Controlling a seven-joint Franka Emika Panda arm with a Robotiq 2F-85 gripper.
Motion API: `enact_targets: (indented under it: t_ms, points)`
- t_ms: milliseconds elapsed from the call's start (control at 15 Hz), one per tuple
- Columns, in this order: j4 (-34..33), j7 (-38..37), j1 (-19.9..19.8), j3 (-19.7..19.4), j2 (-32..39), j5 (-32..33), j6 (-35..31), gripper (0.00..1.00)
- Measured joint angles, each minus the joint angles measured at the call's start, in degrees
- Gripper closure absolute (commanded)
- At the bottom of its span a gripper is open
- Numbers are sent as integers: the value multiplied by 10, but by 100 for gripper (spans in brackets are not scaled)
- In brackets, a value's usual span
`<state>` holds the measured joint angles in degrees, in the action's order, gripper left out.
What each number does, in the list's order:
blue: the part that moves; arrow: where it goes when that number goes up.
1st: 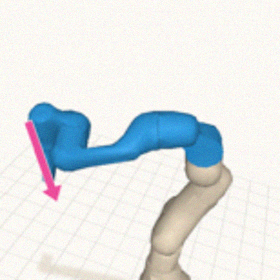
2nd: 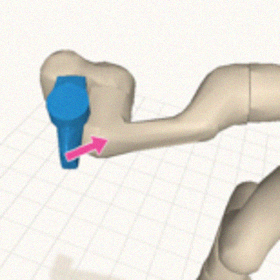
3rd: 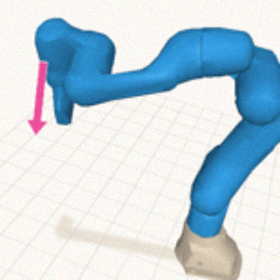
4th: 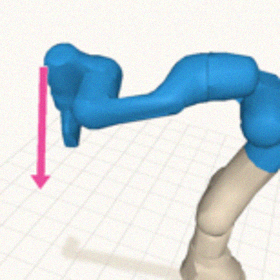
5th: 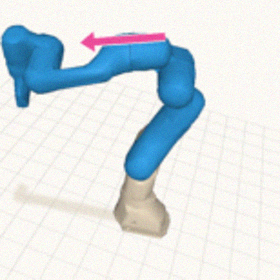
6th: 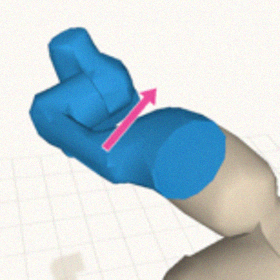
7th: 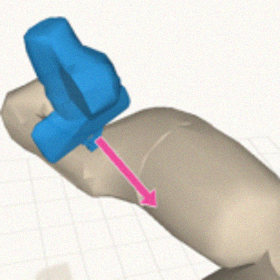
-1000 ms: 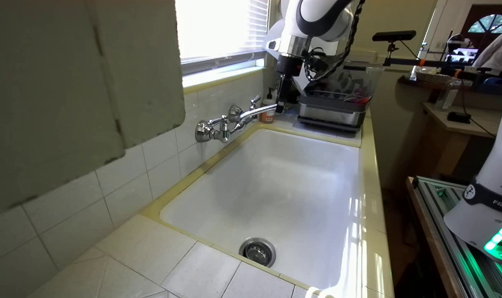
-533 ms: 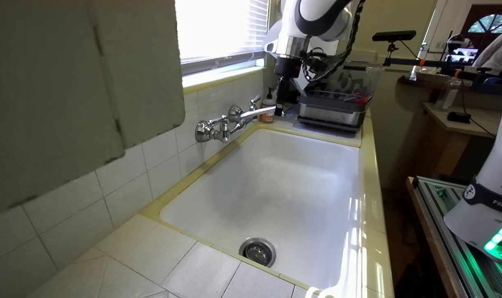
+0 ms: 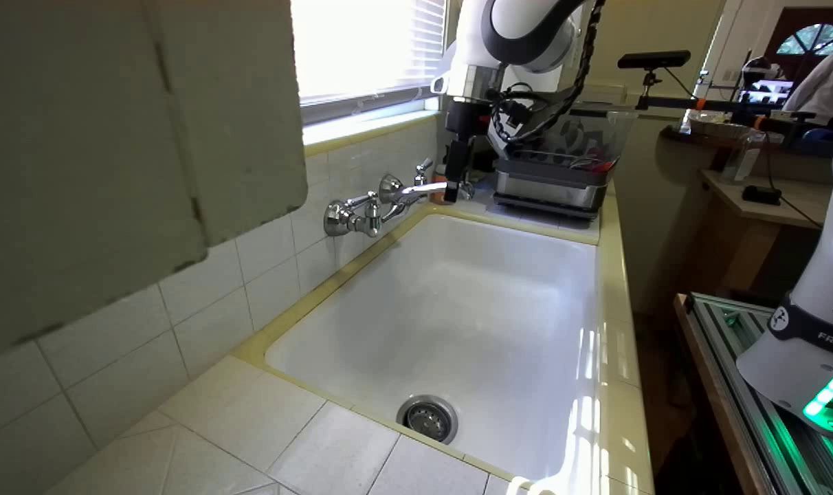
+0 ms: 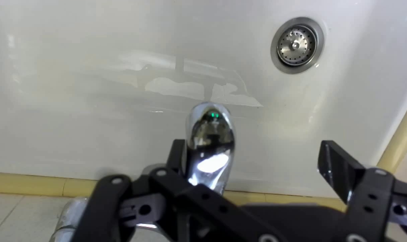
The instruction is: Close the open tap and then slightly push the nozzle to the left
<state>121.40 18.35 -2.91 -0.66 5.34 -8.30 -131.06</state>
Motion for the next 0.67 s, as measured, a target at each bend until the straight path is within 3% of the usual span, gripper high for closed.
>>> enact_targets:
  t_ms: [667]
  points:
    - [-13, -59, 8, 7, 12, 5, 0, 0]
